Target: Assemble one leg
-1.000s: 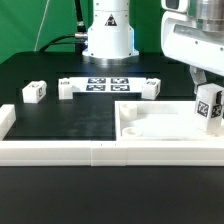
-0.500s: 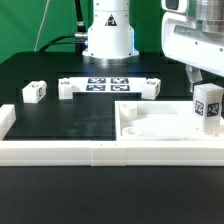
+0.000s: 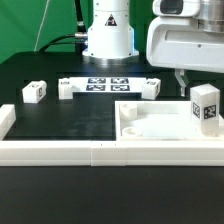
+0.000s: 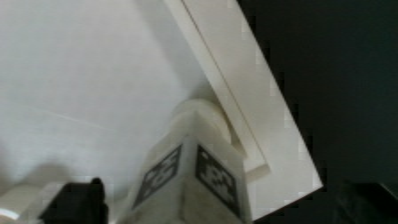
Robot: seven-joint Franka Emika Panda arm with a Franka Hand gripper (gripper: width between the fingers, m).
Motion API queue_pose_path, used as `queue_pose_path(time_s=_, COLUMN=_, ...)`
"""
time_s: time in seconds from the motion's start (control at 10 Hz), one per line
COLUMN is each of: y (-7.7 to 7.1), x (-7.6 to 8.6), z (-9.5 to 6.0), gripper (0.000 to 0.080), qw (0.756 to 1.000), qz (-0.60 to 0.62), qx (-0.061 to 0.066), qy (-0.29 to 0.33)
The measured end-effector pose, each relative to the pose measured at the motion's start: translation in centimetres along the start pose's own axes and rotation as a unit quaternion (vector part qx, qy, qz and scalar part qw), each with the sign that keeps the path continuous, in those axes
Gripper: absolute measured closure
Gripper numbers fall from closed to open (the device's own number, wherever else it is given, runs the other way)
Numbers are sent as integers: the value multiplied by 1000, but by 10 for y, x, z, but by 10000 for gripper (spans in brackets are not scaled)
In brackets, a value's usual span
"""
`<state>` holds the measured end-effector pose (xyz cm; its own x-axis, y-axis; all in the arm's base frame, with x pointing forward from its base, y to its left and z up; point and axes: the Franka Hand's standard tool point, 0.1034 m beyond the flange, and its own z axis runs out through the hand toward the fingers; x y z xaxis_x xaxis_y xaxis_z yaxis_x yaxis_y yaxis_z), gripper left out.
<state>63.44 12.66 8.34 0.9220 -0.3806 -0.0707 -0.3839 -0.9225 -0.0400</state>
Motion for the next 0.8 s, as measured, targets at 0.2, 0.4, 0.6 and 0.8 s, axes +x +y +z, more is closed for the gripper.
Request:
queue_pose_path(time_s=0.2, y=4, x=2, z=1, gripper=150, qw=996, qz=-92, qx=0, qy=0)
queue_pose_path(time_s=0.4, y=6, x=3, z=1, gripper=150, qw=981, qz=-192, qx=0, qy=0)
queue_pose_path(time_s=0.6, y=6, x=3, z=1, gripper=150, qw=962, qz=-274, qx=0, qy=0)
queue_pose_path(time_s=0.8, y=6, x=3, z=1, gripper=277, qw=958, qz=-288, qx=0, qy=-1)
